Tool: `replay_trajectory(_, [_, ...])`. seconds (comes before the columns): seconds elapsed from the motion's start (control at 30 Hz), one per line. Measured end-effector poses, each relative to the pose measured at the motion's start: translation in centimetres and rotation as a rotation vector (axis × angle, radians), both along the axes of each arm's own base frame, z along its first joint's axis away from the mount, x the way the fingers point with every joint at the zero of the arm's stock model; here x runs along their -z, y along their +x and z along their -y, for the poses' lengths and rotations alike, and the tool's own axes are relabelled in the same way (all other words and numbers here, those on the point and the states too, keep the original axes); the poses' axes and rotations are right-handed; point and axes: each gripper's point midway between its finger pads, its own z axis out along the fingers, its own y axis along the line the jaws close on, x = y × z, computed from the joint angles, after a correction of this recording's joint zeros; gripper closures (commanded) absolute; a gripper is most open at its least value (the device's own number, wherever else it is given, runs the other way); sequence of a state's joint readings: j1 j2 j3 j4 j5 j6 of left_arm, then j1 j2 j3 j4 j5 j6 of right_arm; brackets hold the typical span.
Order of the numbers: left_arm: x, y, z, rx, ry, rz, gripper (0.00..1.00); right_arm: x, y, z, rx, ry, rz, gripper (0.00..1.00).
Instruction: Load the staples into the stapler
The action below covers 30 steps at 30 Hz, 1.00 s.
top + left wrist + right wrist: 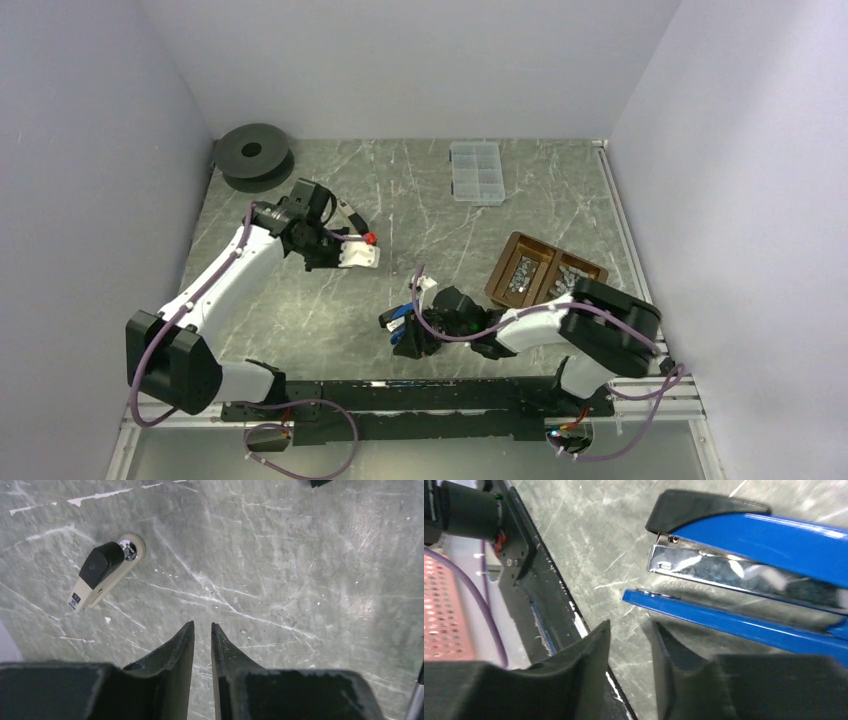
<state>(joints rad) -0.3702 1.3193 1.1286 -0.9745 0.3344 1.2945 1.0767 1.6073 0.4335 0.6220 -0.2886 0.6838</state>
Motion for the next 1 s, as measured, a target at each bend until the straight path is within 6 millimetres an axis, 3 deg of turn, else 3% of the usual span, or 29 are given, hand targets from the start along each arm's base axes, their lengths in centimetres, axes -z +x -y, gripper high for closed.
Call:
replay_trajectory(0.13, [-0.5, 0.4, 0.3, -0.124, -0.06, -0.073, 0.75, -2.1, 1.0, 0.8, 0.076, -0.081, 0.08, 0.3])
replay_trajectory(0.3, [-0.8, 1.6, -2.9, -0.363, -0.15, -0.129, 0.74, -4.1, 0.5, 0.3, 0.15, -0.19, 0.137, 0.29])
replay_trajectory(0.5, [-1.1, 1.5, -5.2, -0.544, -0.229, -0.164, 0.74, -1.7, 1.8, -0.9, 0.316, -0.447, 0.132, 0.31])
replay_trajectory(0.63, [-1.9, 1.5, -6.4, -0.609, -0.276, -0.148, 0.74, 0.3, 2.4, 0.3, 0.421, -0.598, 0.153, 0.32])
replay_trajectory(0.8, [-2.2, 0.9, -8.2, -0.671, -0.312, -0.135, 0.74, -0.2, 3.2, 1.3, 0.52, -0.655, 0.18, 0.3])
replay_trajectory(1.0, [-1.6, -0.7, -8.6, -0.672, -0.327, -0.146, 0.74, -0.8, 3.9, -0.2, 0.561, -0.682, 0.246, 0.27])
